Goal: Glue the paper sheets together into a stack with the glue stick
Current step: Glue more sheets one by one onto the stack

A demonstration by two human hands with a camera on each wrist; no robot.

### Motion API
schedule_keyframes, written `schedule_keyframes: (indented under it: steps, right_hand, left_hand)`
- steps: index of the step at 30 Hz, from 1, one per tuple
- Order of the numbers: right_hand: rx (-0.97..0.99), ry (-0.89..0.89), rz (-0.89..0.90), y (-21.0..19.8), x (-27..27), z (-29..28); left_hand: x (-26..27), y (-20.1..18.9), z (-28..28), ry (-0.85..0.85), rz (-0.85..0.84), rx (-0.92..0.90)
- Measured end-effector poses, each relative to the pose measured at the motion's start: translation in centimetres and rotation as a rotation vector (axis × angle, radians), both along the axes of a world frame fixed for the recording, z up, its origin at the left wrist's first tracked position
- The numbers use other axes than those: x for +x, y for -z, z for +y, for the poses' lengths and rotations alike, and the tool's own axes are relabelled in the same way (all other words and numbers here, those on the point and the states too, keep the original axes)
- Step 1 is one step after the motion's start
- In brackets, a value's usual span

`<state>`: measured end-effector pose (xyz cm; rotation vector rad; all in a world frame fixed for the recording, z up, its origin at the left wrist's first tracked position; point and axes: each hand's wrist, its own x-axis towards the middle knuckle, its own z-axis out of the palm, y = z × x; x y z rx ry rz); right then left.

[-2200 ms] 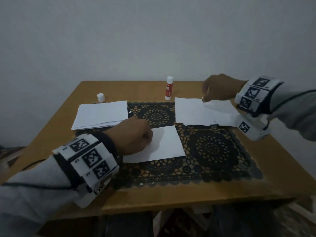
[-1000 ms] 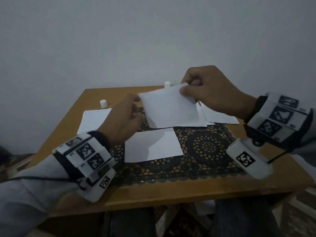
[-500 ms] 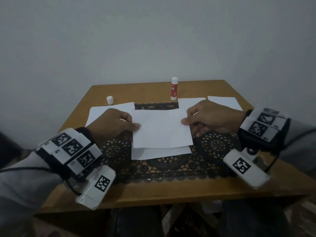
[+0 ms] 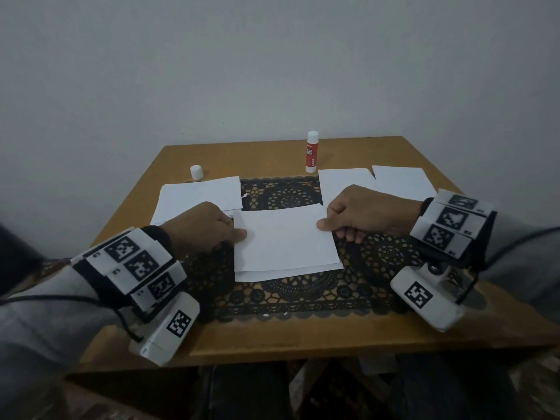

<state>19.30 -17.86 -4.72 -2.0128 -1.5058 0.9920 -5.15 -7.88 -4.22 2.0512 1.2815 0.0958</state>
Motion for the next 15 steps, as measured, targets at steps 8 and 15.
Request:
schedule_keyframes:
  steps: [8,15]
  right_hand:
    - [0.013,-0.038,-0.060,0.30,-0.10,0.00]
    - [0.030,-0.045,-0.091,0.67,-0.03,0.03]
  left_hand:
    - [-0.13,0.11,0.05,0.015,0.036,-0.007]
    - [-0.05,0.05,-0.29,0.087,0.083,0.050]
